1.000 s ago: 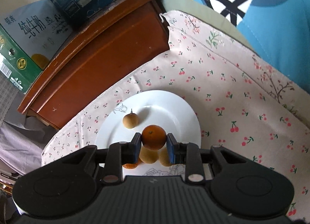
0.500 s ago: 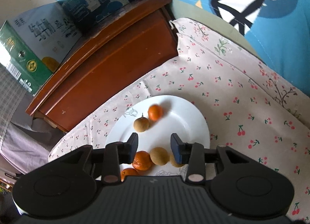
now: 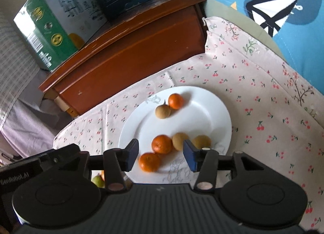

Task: Organize fruits
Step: 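Withdraw both open grippers from the plate toward the fruit pile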

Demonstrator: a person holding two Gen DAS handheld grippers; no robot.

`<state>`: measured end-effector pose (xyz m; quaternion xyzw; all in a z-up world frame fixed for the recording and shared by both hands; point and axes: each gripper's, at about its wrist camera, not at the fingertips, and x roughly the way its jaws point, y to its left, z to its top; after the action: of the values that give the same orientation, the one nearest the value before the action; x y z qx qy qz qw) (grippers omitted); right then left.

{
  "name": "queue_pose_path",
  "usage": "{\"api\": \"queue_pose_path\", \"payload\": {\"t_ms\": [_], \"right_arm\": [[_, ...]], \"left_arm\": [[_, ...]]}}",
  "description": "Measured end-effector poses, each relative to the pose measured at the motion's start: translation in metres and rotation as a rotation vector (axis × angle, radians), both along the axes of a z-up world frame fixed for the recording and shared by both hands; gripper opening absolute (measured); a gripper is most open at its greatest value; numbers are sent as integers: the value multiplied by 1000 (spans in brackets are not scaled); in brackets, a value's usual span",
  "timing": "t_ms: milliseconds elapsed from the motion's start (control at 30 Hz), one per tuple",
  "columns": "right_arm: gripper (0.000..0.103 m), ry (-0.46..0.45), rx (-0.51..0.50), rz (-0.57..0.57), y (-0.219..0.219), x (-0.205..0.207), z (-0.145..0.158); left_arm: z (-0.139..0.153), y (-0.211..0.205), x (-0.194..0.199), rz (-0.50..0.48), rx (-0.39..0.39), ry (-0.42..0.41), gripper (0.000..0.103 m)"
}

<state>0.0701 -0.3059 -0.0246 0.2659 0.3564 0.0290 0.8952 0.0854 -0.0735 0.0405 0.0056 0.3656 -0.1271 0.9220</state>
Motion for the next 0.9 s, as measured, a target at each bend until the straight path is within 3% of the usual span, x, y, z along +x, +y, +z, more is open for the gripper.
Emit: {"api": "queue_pose_path", "payload": {"t_ms": [333, 633, 900], "right_arm": [[54, 12, -5, 8, 24, -40, -9], [54, 6, -40, 83, 57, -69, -14], [54, 11, -62, 151, 83, -84, -22]], "left_arm": [[0, 42, -27, 92, -29, 38, 92], [-8, 73, -51, 174, 21, 75, 92], [-32, 82, -60, 201, 86, 139, 92]]}}
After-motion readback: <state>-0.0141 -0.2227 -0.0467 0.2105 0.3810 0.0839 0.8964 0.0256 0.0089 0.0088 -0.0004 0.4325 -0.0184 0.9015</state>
